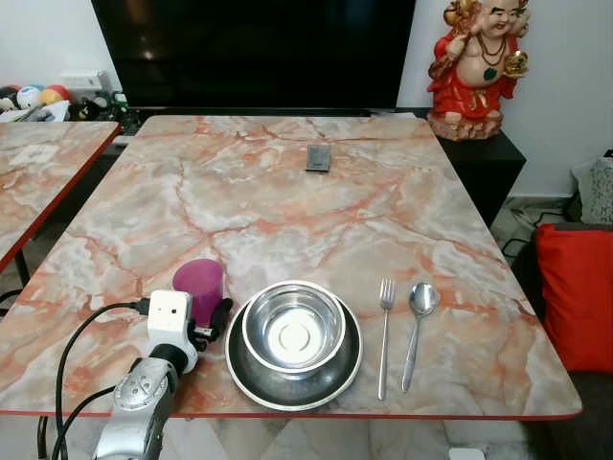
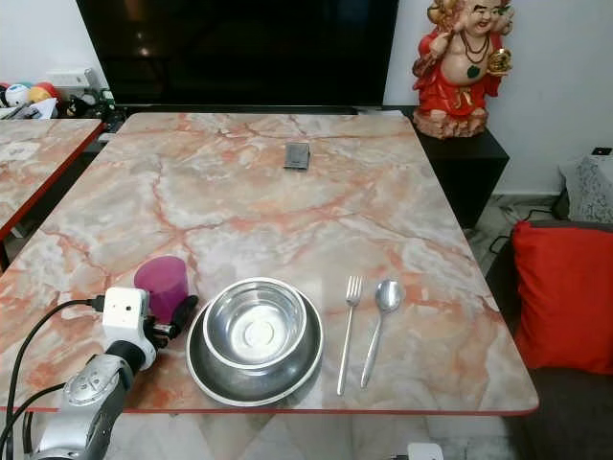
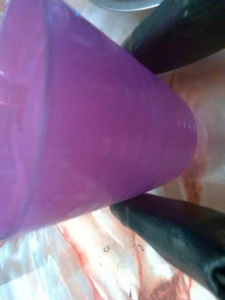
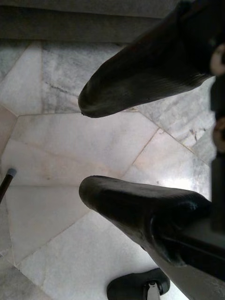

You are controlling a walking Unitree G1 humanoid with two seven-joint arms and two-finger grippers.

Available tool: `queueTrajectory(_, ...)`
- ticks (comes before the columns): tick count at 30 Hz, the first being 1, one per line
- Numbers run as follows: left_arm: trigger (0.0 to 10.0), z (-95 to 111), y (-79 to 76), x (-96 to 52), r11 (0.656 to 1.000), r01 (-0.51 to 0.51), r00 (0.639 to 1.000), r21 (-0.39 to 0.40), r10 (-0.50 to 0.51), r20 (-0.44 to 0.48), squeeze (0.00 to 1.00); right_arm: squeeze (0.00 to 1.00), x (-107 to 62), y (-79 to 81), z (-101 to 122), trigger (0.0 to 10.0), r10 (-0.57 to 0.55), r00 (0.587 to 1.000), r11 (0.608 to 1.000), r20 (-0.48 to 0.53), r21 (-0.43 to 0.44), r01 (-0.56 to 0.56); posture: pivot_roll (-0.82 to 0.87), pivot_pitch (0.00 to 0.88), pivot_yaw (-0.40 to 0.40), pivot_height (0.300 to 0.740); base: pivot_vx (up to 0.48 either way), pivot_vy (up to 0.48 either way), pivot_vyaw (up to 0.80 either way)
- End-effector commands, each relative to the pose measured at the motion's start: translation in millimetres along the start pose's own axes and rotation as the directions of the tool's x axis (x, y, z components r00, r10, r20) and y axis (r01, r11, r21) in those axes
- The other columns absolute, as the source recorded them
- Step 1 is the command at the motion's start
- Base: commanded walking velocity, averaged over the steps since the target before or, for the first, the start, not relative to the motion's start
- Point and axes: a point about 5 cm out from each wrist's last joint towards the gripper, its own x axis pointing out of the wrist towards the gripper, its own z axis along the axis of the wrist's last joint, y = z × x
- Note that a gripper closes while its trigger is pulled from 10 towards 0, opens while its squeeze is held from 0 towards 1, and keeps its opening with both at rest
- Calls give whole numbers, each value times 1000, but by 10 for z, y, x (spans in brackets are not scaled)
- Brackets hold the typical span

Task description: Setting the table

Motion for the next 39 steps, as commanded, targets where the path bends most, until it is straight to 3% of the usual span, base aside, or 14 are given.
queueTrajectory(1, 10000, -76, -10, -29, 1000, 3, 999, 11, -3, -37, 655, 0, -8, -8, -37, 10000, -1, 1000, 1000, -16, -2, 1, -3, 57, -5, 740, 0, 0, 0)
queueTrajectory(8, 10000, -79, -14, -31, 1000, 6, 999, 10, -5, -38, 655, 0, -8, -9, -38, 10000, -1, 1000, 1000, -17, -3, 1, -3, 57, -5, 740, 0, 0, 0)
queueTrajectory(12, 10000, -78, -11, -38, 1000, 2, 999, 11, -2, -37, 557, 0, -9, -9, -41, 10000, -1, 1000, 1000, -18, -3, 1, -2, 58, -5, 740, 0, 0, 0)
queueTrajectory(13, 10000, -74, -4, -45, 1000, -1, 999, 11, 2, -35, 459, 0, -9, -9, -42, 10000, -1, 1000, 1000, -18, -3, 1, -2, 58, -5, 740, 0, 0, 0)
queueTrajectory(15, 10000, -70, 4, -52, 1000, -5, 999, 12, 5, -32, 0, 0, -9, -9, -42, 10000, 0, 1000, 1000, -18, -4, 0, -2, 58, -5, 740, 0, 0, 0)
queueTrajectory(24, 10000, -40, 31, -96, 1000, -18, 1000, 9, 18, -9, 0, 0, -9, -9, -41, 10000, 0, 1000, 1000, -18, -4, 0, -2, 58, -5, 740, 0, 0, 0)
queueTrajectory(39, 10000, -62, 40, -296, 1000, -6, 1000, 17, 6, -13, 0, 0, -6, -16, -33, 10000, 1, 1000, 1000, -17, -8, -1, 11, 55, -10, 740, 0, 0, 0)
